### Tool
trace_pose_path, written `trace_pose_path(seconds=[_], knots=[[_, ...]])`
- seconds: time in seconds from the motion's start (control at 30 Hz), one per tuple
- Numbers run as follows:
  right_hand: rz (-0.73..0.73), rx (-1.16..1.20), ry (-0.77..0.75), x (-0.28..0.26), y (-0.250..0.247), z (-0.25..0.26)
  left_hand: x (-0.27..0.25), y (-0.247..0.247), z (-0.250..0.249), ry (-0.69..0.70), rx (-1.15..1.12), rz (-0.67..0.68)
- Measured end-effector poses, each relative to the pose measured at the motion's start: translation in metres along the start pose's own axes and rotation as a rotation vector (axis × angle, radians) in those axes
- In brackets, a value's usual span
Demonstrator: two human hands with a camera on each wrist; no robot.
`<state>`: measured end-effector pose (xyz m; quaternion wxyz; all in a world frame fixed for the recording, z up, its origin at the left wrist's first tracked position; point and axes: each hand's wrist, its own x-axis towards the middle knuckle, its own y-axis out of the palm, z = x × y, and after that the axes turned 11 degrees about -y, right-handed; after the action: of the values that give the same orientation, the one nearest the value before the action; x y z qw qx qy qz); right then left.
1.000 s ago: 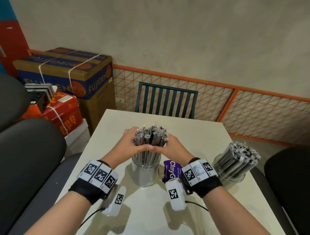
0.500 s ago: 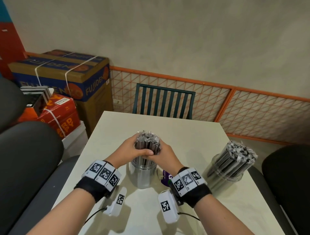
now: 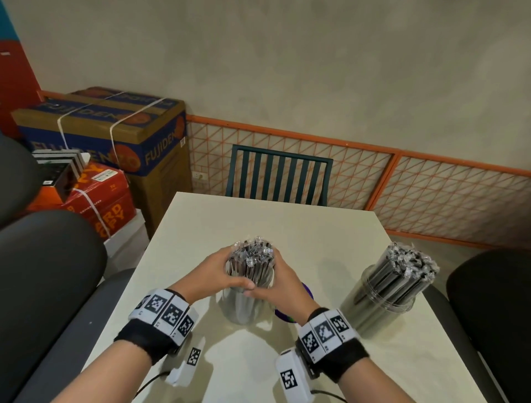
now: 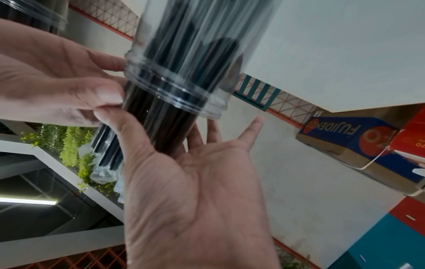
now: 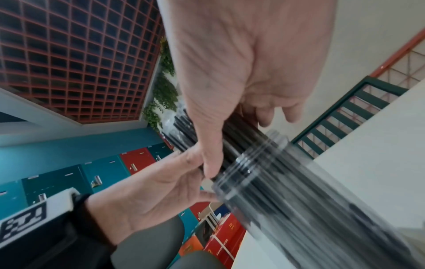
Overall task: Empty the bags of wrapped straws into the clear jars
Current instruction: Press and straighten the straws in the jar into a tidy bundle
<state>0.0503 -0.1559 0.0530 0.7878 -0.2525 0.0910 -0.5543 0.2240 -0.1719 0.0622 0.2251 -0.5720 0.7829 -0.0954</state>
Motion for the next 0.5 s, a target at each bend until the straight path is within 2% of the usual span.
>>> trace_pose_path(seconds=[0.1, 0.2, 0.3, 0.4, 0.5], knots=[[-0.077, -0.058, 0.019, 0.003, 0.01, -0.003, 0.001, 0.001, -0.001, 0.007, 0.015, -0.046], [-0.119, -0.05, -0.009, 0.009, -0.002, 0.01, 0.0, -0.003, -0.011, 0.042, 0.034, -0.167], [-0.041, -0.028, -0.049, 0.016, -0.023, 0.024, -0.003, -0.01, -0.023, 0.105, 0.034, -0.254], [0.051, -0.056, -0.012, 0.018, -0.028, 0.023, -0.004, -0.011, -0.02, 0.087, 0.124, -0.157], [0.014, -0.056, 0.068, 0.01, -0.019, 0.013, -0.002, -0.006, -0.003, 0.049, 0.187, -0.058]])
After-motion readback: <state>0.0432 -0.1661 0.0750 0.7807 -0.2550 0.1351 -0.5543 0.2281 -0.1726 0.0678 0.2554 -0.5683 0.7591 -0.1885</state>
